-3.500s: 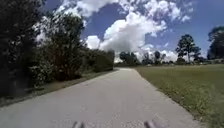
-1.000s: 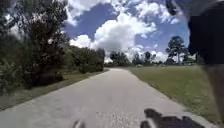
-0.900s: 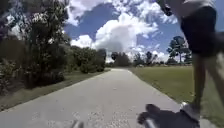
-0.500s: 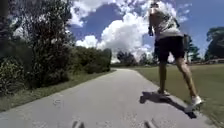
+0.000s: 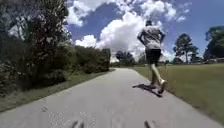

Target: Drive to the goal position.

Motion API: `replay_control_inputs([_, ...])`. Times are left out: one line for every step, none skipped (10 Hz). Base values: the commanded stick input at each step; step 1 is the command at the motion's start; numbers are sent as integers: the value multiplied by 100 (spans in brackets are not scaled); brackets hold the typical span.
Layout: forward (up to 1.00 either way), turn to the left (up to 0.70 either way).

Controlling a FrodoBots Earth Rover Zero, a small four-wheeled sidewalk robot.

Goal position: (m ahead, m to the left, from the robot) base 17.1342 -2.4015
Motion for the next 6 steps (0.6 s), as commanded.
replay_control_inputs([50,-25])
replay_control_inputs([50,-20])
replay_control_inputs([50,-1])
replay_control_inputs([50,0])
replay_control_inputs([50,0])
replay_control_inputs([50,0])
